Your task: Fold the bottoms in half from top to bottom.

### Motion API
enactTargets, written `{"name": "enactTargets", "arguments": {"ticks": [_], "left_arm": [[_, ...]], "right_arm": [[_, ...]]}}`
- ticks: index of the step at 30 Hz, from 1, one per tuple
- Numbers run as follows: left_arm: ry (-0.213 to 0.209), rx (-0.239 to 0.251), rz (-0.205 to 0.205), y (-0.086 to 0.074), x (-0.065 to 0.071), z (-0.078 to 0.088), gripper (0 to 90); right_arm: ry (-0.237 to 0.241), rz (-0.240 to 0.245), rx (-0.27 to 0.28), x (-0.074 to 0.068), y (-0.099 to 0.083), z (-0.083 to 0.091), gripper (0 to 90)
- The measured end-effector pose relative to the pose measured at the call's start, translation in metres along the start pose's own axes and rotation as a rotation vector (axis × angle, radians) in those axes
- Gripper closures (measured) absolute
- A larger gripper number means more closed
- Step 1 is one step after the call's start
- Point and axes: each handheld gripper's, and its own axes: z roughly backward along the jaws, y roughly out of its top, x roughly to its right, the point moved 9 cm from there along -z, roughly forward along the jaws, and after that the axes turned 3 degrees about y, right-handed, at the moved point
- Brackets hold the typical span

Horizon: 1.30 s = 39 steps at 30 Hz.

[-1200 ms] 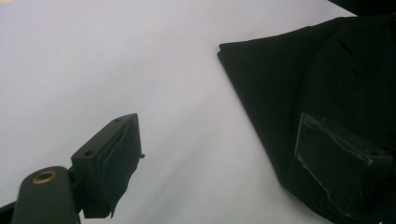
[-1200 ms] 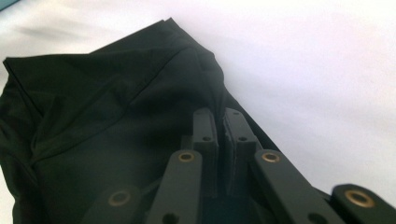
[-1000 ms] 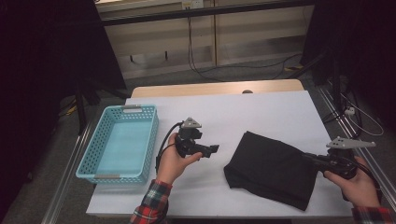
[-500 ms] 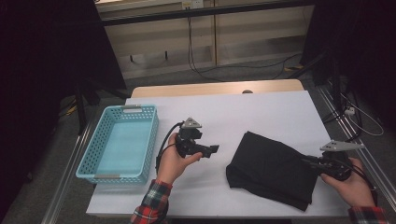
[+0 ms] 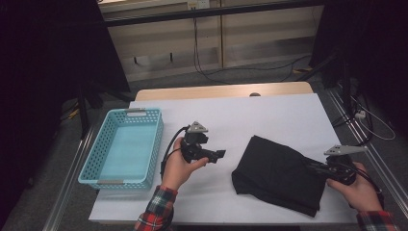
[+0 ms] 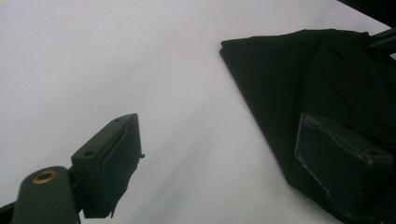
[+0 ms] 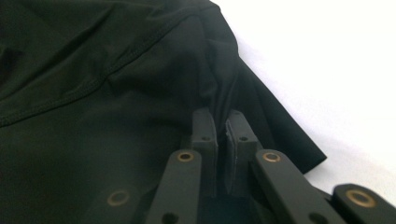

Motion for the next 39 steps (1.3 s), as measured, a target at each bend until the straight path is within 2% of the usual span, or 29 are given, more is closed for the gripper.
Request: {"name": "enactTargets", "arguments": {"ticks": [3,8,12,16,17,23,26,27,29,33,35,39], "left_arm": [[-0.001,0.002,-0.002,0.001,0.000,0.000,14.4],[0.000,0.007,0.000,0.001,0.000,0.000,14.4],[-0.001,0.006,-0.001,0.001,0.000,0.002,14.4],[0.005,0.010,0.004,0.001,-0.003,0.005,14.4],[0.008,0.013,0.007,0.001,-0.003,0.005,14.4],[0.008,0.016,0.007,0.001,-0.004,0.007,14.4],[0.009,0.022,0.006,0.002,-0.004,0.008,14.4],[0.007,0.022,0.006,0.002,-0.004,0.008,14.4],[0.009,0.021,0.004,0.002,-0.005,0.008,14.4],[0.007,0.021,0.008,0.001,-0.005,0.007,14.5],[0.005,0.016,0.009,0.001,-0.005,0.006,14.5],[0.005,0.012,0.003,0.000,-0.005,0.005,14.5]], "right_arm": [[-0.009,0.008,0.027,0.001,0.006,0.002,85.3],[-0.051,0.025,0.087,0.007,0.023,0.006,85.5],[-0.043,0.018,0.043,0.009,0.017,0.001,85.4],[-0.014,-0.010,0.036,0.004,0.011,0.008,85.3],[-0.012,-0.003,0.029,0.003,0.009,0.010,85.3],[-0.020,-0.016,0.028,0.003,0.001,0.017,85.2],[-0.049,0.008,0.011,0.002,-0.002,0.017,84.6],[-0.050,0.012,0.010,0.002,-0.003,0.017,82.7],[-0.064,0.013,0.001,0.003,-0.005,0.016,70.2],[-0.067,-0.001,-0.010,0.007,-0.010,0.011,58.1],[-0.044,-0.015,-0.010,0.005,-0.011,0.008,58.4],[-0.002,-0.019,-0.009,0.000,-0.011,0.003,72.0]]}}
